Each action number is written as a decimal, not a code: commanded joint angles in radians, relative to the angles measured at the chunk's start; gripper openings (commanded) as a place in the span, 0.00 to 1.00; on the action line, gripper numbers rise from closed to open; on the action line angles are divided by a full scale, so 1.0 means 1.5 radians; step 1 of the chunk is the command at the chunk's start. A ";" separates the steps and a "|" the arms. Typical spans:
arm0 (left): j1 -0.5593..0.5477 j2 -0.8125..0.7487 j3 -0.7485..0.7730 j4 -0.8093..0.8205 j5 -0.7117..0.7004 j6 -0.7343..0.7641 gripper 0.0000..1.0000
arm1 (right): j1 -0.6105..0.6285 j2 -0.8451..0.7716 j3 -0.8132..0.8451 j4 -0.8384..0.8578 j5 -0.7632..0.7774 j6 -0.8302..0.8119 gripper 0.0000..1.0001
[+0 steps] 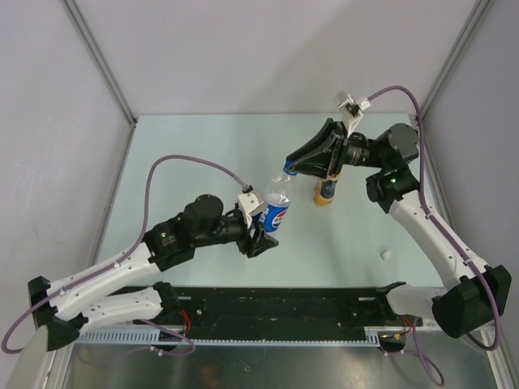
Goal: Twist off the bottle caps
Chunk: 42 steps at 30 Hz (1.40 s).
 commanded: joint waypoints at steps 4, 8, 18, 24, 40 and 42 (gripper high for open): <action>0.023 -0.059 -0.034 0.246 0.323 0.004 0.00 | 0.018 -0.011 -0.028 0.167 -0.123 0.055 0.00; 0.033 -0.085 -0.071 0.340 0.406 -0.023 0.00 | 0.022 -0.018 -0.028 0.190 -0.135 0.061 0.00; 0.040 -0.085 -0.079 0.364 0.423 -0.041 0.00 | 0.017 -0.031 -0.029 0.194 -0.116 0.062 0.08; 0.045 -0.093 -0.093 0.361 0.350 -0.043 0.00 | 0.011 -0.033 -0.030 0.193 -0.095 0.080 0.50; 0.052 -0.088 -0.067 0.213 0.073 0.009 0.00 | -0.026 -0.070 -0.029 0.150 -0.030 0.068 0.97; 0.052 -0.081 -0.061 0.190 0.032 0.006 0.00 | -0.030 -0.072 -0.029 0.136 -0.005 0.066 0.98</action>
